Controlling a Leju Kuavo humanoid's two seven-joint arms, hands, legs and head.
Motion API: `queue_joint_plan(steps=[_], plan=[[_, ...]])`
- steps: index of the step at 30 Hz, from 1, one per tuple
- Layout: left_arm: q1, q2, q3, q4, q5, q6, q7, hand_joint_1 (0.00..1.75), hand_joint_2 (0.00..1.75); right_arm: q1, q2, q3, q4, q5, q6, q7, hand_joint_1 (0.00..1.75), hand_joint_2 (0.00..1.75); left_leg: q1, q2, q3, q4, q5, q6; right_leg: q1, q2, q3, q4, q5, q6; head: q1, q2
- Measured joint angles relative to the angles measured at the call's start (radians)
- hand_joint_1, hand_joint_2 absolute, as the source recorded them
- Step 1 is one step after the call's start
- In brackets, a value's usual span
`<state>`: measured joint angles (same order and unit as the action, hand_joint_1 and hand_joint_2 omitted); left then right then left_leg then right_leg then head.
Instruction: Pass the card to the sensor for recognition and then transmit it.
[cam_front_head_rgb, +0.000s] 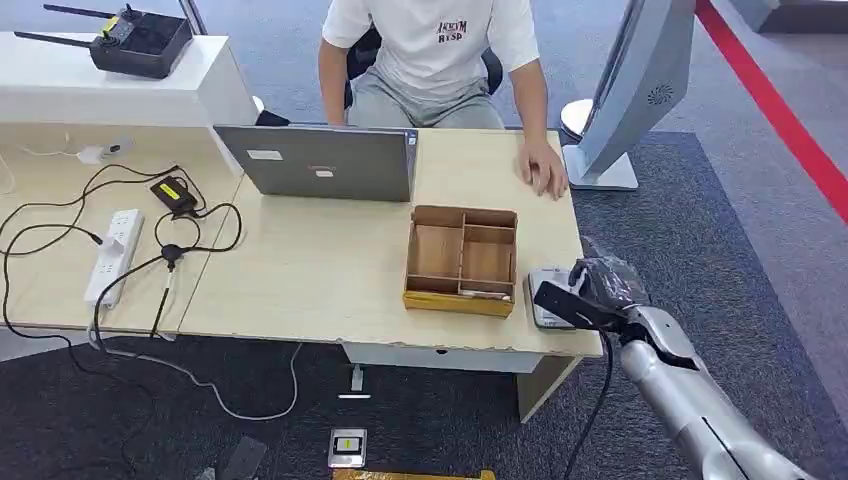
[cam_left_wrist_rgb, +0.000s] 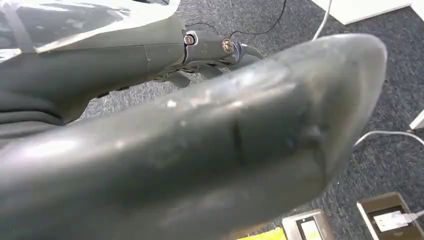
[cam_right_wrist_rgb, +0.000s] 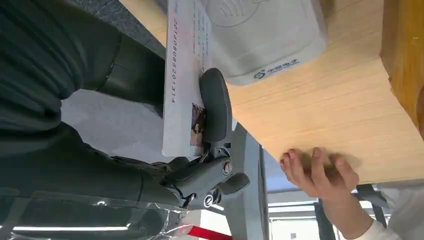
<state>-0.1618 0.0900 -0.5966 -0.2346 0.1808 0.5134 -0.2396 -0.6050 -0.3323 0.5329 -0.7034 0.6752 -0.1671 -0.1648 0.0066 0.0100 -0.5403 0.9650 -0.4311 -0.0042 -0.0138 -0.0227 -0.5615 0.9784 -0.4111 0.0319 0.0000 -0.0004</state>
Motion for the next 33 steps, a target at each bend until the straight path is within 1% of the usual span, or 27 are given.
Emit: queue_joint_plan(steps=[6,17,33], plan=[[0.000,0.000,0.000,-0.002,0.009,0.001,-0.003,0.00,0.00,-0.002,0.008,0.006,-0.015,0.000,0.020,0.000,1.75,1.75,0.000,0.000,0.000,0.000,0.000,0.000,0.000,0.000,0.000,0.000,0.000,0.000,0.000,0.000],[-0.001,-0.001,-0.001,-0.008,0.011,0.000,-0.005,0.00,0.00,0.001,0.032,0.024,-0.025,0.015,0.031,0.000,1.75,1.75,0.000,0.000,0.000,0.000,0.000,0.000,0.000,0.000,0.000,0.000,0.000,0.000,0.000,0.000],[-0.001,-0.001,-0.015,-0.013,0.018,0.001,-0.005,0.00,0.00,0.011,0.033,0.034,-0.025,0.005,0.029,-0.002,1.75,1.75,0.000,0.000,0.001,0.000,0.000,0.000,0.000,0.000,0.000,0.000,0.000,0.000,0.000,0.000]])
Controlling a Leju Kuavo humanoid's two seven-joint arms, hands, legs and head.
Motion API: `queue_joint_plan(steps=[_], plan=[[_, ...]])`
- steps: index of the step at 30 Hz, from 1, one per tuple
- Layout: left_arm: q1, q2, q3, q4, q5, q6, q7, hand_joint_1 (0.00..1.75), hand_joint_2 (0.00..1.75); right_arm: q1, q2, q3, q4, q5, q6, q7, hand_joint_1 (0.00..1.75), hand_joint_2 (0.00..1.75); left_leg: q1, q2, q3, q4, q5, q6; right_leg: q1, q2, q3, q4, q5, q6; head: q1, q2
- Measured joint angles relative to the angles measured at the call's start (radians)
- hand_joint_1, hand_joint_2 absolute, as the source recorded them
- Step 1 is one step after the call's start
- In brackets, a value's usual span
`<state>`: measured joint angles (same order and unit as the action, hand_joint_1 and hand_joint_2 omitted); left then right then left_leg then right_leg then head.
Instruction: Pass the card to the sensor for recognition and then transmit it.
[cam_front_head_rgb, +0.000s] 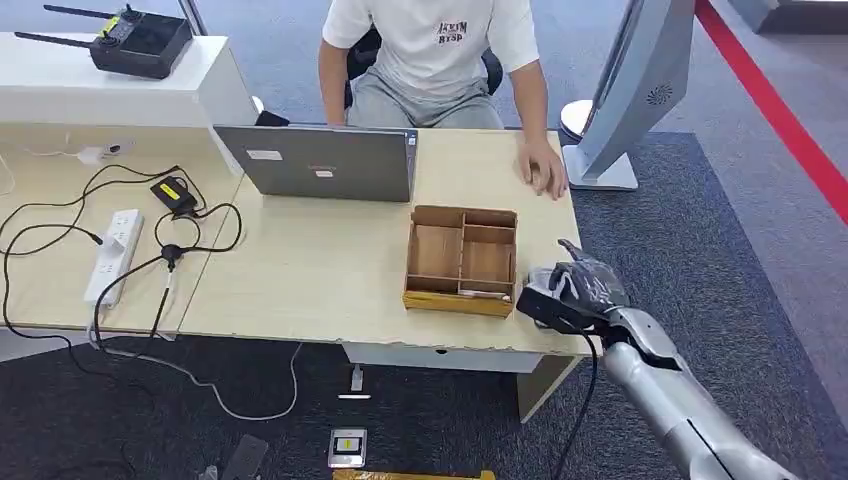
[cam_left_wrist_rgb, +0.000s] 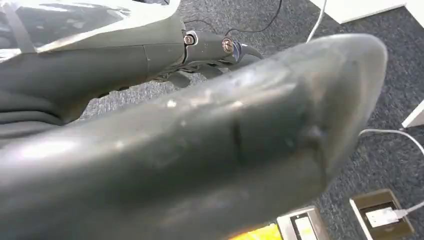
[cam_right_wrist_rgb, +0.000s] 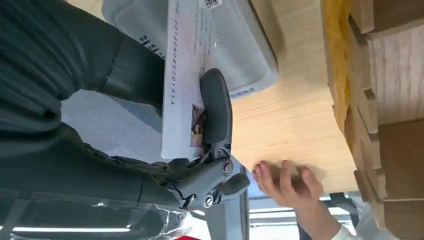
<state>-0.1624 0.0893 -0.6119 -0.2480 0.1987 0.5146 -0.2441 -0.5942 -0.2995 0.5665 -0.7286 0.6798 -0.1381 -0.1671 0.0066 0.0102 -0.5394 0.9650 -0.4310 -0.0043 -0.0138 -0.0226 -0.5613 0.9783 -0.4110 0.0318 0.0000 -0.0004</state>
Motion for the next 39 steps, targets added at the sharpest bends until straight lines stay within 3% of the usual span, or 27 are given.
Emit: queue_joint_plan(steps=[13,22,31,39], plan=[[-0.013,0.000,-0.010,-0.008,-0.004,0.000,0.008,0.00,0.00,0.004,-0.010,-0.002,-0.015,-0.010,-0.004,0.019,1.75,1.75,0.000,0.000,0.000,0.000,0.000,0.000,0.000,0.000,0.000,0.000,0.000,0.000,0.000,0.000],[-0.022,-0.001,-0.021,-0.013,-0.012,0.006,0.008,0.00,0.00,-0.015,-0.046,-0.010,-0.055,-0.006,-0.009,0.022,1.75,1.75,0.000,0.000,0.000,0.000,0.000,0.000,0.000,0.000,0.000,0.000,0.001,0.000,0.000,0.000],[-0.037,-0.002,-0.035,-0.014,-0.026,0.016,0.002,0.00,0.00,-0.136,-0.103,-0.053,-0.131,-0.010,0.010,0.026,1.75,1.75,-0.001,0.000,0.000,0.000,0.001,0.000,-0.001,0.000,0.000,0.000,0.001,0.000,0.000,0.000],[-0.044,-0.003,-0.045,-0.015,-0.021,0.019,-0.011,0.00,0.00,-0.332,-0.097,-0.067,-0.150,0.039,0.061,-0.025,1.75,1.75,0.000,0.000,-0.001,0.000,0.001,0.000,0.000,0.000,0.000,0.001,0.001,0.000,0.000,0.000]])
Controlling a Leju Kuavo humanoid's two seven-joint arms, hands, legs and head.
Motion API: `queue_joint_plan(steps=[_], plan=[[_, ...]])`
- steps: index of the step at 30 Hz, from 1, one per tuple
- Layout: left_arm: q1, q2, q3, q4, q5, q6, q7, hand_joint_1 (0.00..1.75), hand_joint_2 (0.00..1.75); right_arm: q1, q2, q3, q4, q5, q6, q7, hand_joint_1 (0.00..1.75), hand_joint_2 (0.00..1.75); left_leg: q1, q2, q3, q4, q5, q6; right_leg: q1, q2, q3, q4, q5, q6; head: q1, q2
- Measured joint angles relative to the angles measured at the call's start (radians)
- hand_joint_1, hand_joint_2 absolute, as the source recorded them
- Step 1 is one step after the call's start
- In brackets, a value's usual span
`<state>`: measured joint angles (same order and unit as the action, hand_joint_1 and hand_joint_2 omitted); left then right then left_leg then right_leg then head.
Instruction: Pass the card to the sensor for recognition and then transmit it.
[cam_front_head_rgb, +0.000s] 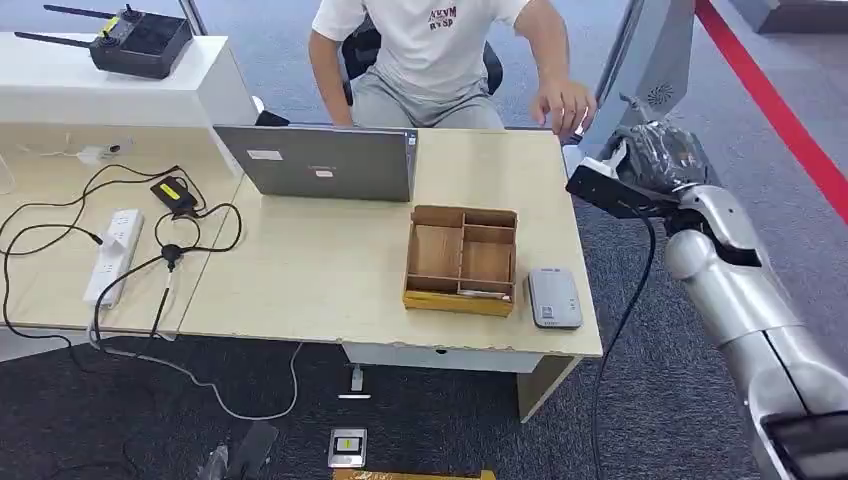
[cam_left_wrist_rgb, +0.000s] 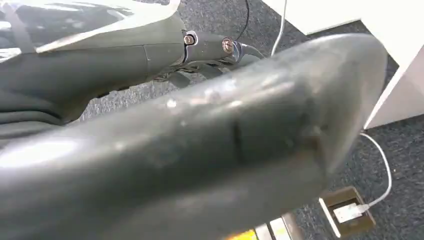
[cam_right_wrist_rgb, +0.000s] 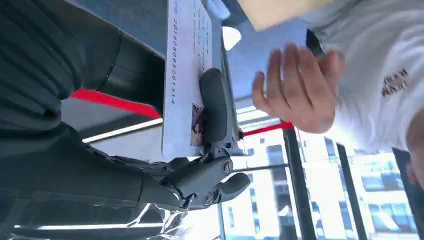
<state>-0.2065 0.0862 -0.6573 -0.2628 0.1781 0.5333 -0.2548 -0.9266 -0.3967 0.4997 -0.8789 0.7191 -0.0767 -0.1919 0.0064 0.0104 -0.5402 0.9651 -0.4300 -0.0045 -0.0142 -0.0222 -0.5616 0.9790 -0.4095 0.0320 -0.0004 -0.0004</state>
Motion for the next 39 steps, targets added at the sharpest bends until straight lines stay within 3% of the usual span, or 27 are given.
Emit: queue_joint_plan(steps=[8,19,28,29,30,38,39], plan=[[-0.004,0.000,-0.010,-0.004,0.012,0.000,-0.001,0.00,0.00,-0.145,0.085,0.022,0.116,0.069,-0.012,-0.054,1.75,1.75,0.000,0.000,-0.001,0.000,0.000,0.000,0.000,0.000,0.000,0.000,0.000,0.000,0.000,0.000],[-0.004,0.001,-0.017,-0.005,0.008,-0.002,0.021,0.00,0.00,-0.235,0.211,0.062,0.310,0.119,-0.056,-0.005,1.75,1.75,0.000,0.000,-0.001,0.000,0.000,0.000,0.000,0.000,0.000,0.000,0.000,0.000,0.000,0.000],[-0.003,0.002,-0.023,-0.005,0.015,-0.001,0.022,0.00,0.00,-0.280,0.238,0.079,0.386,0.133,-0.063,0.007,1.73,1.75,0.000,0.000,-0.001,0.000,0.000,0.000,0.000,0.000,0.000,0.000,0.000,0.000,0.000,0.000],[-0.002,0.002,-0.023,-0.005,0.015,-0.001,0.022,0.00,0.00,-0.282,0.240,0.080,0.393,0.132,-0.065,0.008,1.55,1.75,0.000,0.000,-0.001,0.000,0.000,0.000,0.000,0.000,0.000,0.000,0.000,0.000,0.000,0.000],[-0.002,0.002,-0.024,-0.005,0.015,0.000,0.021,0.00,0.00,-0.284,0.241,0.082,0.399,0.132,-0.068,0.008,0.00,1.75,0.000,0.000,-0.001,0.000,0.000,0.000,0.000,0.000,0.000,0.000,0.000,0.000,0.000,0.000],[0.005,0.003,-0.030,-0.005,0.027,0.003,0.019,0.00,0.00,-0.285,0.242,0.082,0.435,0.108,-0.105,0.013,0.00,1.75,0.000,0.000,0.000,0.000,0.000,0.000,0.000,0.000,-0.001,0.000,0.000,0.000,0.000,0.000],[0.005,0.003,-0.030,-0.005,0.028,0.003,0.019,0.00,0.00,-0.284,0.242,0.082,0.438,0.103,-0.111,0.012,0.00,0.00,0.000,0.000,0.000,0.000,0.000,0.000,0.000,0.000,-0.001,0.000,0.000,0.000,0.000,0.000]])
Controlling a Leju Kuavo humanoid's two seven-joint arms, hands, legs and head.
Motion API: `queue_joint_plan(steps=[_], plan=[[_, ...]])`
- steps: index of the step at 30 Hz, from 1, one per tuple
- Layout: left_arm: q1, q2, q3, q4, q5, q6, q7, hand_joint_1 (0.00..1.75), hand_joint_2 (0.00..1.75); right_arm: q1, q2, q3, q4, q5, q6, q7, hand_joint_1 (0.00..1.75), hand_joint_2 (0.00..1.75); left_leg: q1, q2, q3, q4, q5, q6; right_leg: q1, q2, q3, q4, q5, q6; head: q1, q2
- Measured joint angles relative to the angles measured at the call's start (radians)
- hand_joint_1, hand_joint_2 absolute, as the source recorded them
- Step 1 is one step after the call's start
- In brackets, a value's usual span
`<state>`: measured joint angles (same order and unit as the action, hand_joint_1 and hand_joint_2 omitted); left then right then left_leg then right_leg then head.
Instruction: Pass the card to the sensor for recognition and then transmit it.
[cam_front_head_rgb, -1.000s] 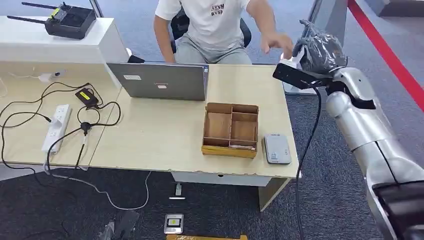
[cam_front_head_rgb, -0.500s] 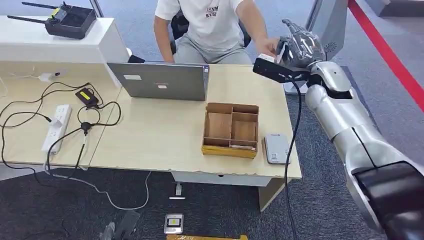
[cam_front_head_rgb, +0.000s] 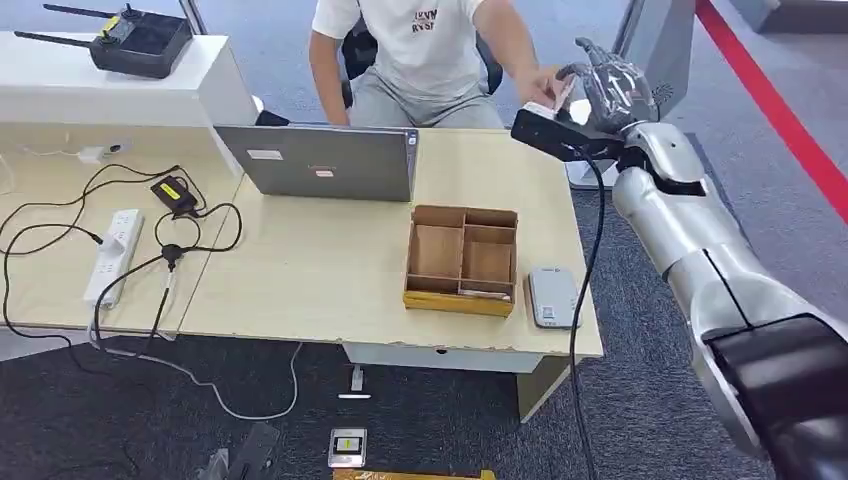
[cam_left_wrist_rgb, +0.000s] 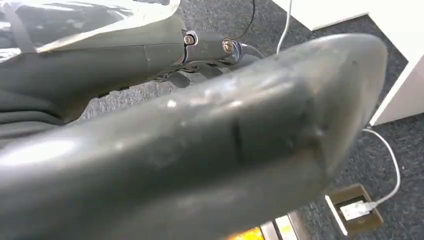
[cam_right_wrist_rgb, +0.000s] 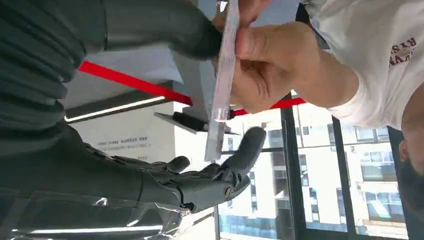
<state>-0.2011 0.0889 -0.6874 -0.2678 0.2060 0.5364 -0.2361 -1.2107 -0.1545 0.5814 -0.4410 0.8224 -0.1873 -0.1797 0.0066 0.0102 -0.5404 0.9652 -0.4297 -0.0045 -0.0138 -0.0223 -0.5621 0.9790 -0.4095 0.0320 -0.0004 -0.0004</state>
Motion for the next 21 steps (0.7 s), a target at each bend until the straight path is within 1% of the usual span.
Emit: queue_joint_plan(steps=[2,4,5,6,7,8,10,12,13,16,21], plan=[[0.002,0.000,-0.001,0.000,0.004,0.002,0.000,0.00,0.00,0.001,-0.001,-0.002,0.005,-0.017,-0.007,-0.012,0.00,0.00,0.000,0.000,0.000,0.000,0.000,0.000,0.000,0.000,0.000,0.000,0.000,0.000,0.000,0.000],[0.005,0.002,-0.001,0.000,0.011,0.003,-0.001,0.00,0.00,0.001,-0.003,-0.010,0.006,-0.047,0.004,-0.030,0.00,0.00,0.000,0.000,0.000,0.000,0.000,0.000,0.000,0.000,0.000,0.000,0.000,0.000,0.000,0.000],[0.006,0.002,-0.001,0.000,0.016,0.005,-0.002,0.00,0.00,0.001,-0.004,-0.017,0.006,-0.072,0.023,-0.030,0.00,1.75,0.000,0.000,0.000,0.000,0.000,0.000,0.000,0.000,0.000,0.000,0.000,0.000,0.000,0.000],[0.007,0.003,-0.001,0.000,0.024,0.006,-0.002,0.00,0.00,0.001,-0.004,-0.028,0.005,-0.121,0.065,-0.027,0.00,1.75,0.000,0.000,0.000,0.000,0.000,0.000,0.000,0.000,0.000,0.000,0.000,0.000,0.000,0.000],[0.008,0.005,-0.001,0.000,0.030,0.006,0.000,0.00,0.00,0.001,-0.004,-0.040,0.004,-0.189,0.124,-0.015,0.00,1.75,0.000,0.000,0.000,0.000,0.000,0.000,0.000,0.000,0.000,0.000,0.000,0.000,0.000,0.000],[0.010,0.008,-0.001,0.000,0.038,0.005,0.003,0.00,0.00,0.001,-0.003,-0.061,0.000,-0.279,0.214,0.005,0.00,1.75,0.000,0.000,0.000,0.000,0.000,0.000,0.000,0.000,0.000,0.000,0.000,0.000,0.000,0.000],[0.014,0.012,-0.001,0.001,0.047,0.003,0.005,0.00,0.00,0.008,-0.003,-0.107,-0.016,-0.420,0.350,0.039,0.00,1.75,0.000,0.000,0.000,0.000,0.000,0.000,0.000,0.000,0.000,0.000,0.000,0.000,0.000,0.000],[0.016,0.017,-0.001,0.001,0.056,0.002,0.004,0.00,0.00,0.023,-0.006,-0.145,-0.049,-0.552,0.452,0.075,0.00,1.75,0.000,0.000,0.000,0.000,0.000,0.000,0.000,0.000,0.000,0.000,0.000,0.000,0.000,0.000],[0.019,0.020,-0.001,0.002,0.062,0.003,0.002,0.00,0.00,0.037,-0.010,-0.160,-0.075,-0.610,0.487,0.093,0.00,1.75,0.000,0.000,0.000,0.000,0.000,0.000,0.000,0.000,0.000,0.000,0.000,0.000,0.000,0.000],[0.026,0.030,0.000,0.002,0.074,0.007,-0.008,0.00,0.00,0.087,-0.024,-0.184,-0.151,-0.716,0.525,0.135,0.00,1.75,0.000,0.000,0.000,0.000,0.000,0.000,0.000,0.000,0.000,0.000,0.000,0.000,0.000,0.000],[0.033,0.042,0.001,0.004,0.090,0.012,-0.023,0.00,0.00,0.152,-0.043,-0.194,-0.256,-0.780,0.538,0.173,0.00,1.75,0.000,0.000,0.000,0.000,0.000,0.000,0.000,0.000,0.000,0.000,0.000,0.000,0.000,0.000]])
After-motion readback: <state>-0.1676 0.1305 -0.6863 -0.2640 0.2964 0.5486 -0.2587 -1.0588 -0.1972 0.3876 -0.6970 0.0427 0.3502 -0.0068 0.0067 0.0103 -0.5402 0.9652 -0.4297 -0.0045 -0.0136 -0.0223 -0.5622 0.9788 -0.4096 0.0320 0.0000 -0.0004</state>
